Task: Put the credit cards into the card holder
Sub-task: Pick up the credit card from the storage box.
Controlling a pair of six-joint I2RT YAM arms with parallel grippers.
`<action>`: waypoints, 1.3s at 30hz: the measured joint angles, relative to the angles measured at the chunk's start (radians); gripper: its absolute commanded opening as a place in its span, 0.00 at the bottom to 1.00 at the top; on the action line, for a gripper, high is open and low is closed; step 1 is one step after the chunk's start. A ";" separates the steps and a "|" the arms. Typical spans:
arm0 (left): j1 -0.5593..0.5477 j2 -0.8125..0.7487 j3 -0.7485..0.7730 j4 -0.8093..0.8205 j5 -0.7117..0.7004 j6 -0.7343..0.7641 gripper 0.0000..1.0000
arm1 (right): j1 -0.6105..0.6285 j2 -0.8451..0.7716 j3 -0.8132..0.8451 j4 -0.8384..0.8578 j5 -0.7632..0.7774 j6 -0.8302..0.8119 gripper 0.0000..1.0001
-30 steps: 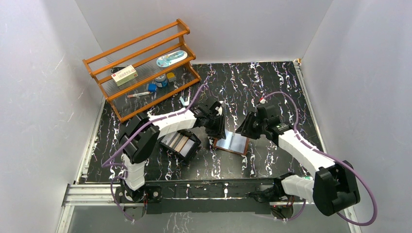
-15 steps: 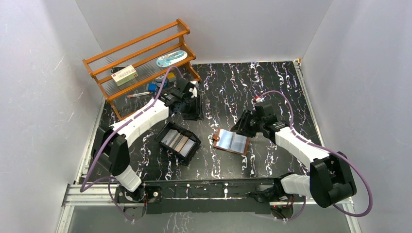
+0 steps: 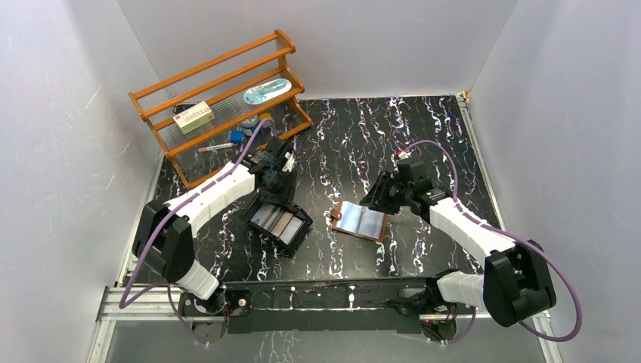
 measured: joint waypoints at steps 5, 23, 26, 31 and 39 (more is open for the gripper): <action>0.043 -0.001 -0.038 0.011 -0.003 0.050 0.54 | 0.010 -0.025 0.000 -0.010 -0.016 0.052 0.47; 0.087 0.031 -0.138 0.105 -0.033 0.154 0.58 | 0.249 0.040 0.000 0.094 0.035 0.245 0.46; 0.087 0.032 -0.148 0.117 -0.019 0.163 0.56 | 0.266 0.053 0.000 0.101 0.043 0.261 0.46; 0.087 0.043 -0.153 0.122 -0.013 0.181 0.51 | 0.301 0.071 0.000 0.128 0.058 0.274 0.46; 0.092 0.042 -0.153 0.122 0.005 0.196 0.41 | 0.349 0.111 0.005 0.148 0.073 0.290 0.46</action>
